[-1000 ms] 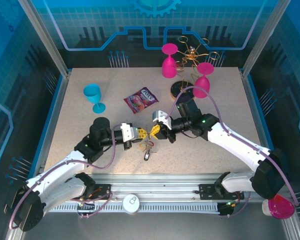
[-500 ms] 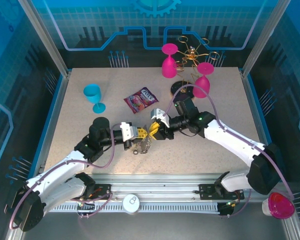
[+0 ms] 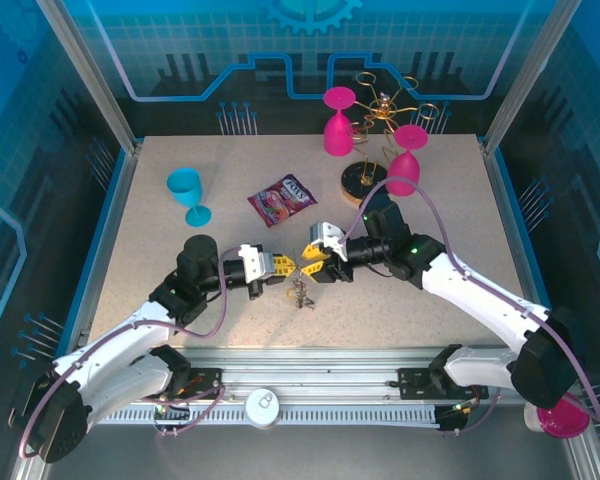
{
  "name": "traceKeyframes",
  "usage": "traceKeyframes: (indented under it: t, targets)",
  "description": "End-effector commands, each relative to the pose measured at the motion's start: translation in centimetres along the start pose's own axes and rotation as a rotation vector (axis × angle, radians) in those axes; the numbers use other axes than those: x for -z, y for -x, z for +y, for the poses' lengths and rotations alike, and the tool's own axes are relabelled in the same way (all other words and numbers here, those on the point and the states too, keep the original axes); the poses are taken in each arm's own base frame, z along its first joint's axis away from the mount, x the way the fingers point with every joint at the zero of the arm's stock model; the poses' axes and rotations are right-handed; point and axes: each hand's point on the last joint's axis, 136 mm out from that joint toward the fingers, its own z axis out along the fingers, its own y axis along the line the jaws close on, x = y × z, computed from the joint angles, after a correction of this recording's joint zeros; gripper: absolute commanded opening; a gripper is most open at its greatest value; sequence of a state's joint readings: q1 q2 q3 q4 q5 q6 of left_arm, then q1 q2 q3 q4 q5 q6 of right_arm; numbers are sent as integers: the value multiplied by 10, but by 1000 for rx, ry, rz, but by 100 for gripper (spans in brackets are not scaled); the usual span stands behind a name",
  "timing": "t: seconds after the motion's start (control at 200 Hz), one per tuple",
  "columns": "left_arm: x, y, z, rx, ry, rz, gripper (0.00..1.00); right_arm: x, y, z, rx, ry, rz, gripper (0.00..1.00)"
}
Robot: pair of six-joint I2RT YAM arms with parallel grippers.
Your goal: Put the keys on the keyring
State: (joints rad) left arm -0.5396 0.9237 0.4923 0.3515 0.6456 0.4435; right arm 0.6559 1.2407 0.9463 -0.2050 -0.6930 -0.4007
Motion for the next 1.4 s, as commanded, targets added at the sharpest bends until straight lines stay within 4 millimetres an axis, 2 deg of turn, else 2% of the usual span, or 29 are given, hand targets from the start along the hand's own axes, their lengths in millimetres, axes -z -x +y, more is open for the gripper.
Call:
traceKeyframes:
  t: [0.0, 0.5, 0.675, 0.751, 0.816, 0.846, 0.926, 1.096, 1.201, 1.326, 1.396]
  targets:
    - [0, 14, -5, -38, -27, -60, 0, -4, 16, 3, 54, 35, -39, 31]
    - [-2, 11, -4, -31, -28, -52, 0, -10, 21, 4, 67, 56, -57, 23]
    - [-3, 9, -4, -28, -28, -47, 0, -10, 22, 3, 72, 51, -59, 10]
    - [-3, 8, -3, -24, -25, -40, 0, -9, 23, 4, 74, 53, -60, 0]
    - [-2, 6, 0, -19, -7, -20, 0, -9, 22, 4, 72, 52, -49, 0]
    - [-2, 4, 2, -16, 4, -7, 0, -8, 20, 4, 68, 52, -35, 0]
    - [-2, 0, 7, -11, 26, 39, 11, -8, 14, 5, 53, 56, 25, 0]
    - [0, -13, 13, -10, 42, 169, 16, -11, -6, 10, 46, 73, 225, 0]
    - [1, -23, 20, -6, 57, 262, 15, -15, -14, 11, 55, 84, 355, 0]
    - [2, -25, 22, -10, 55, 298, 9, -19, -8, 6, 58, 79, 427, 0]
    - [1, -23, 20, -12, 47, 287, 3, -21, 3, 5, 53, 86, 409, 0]
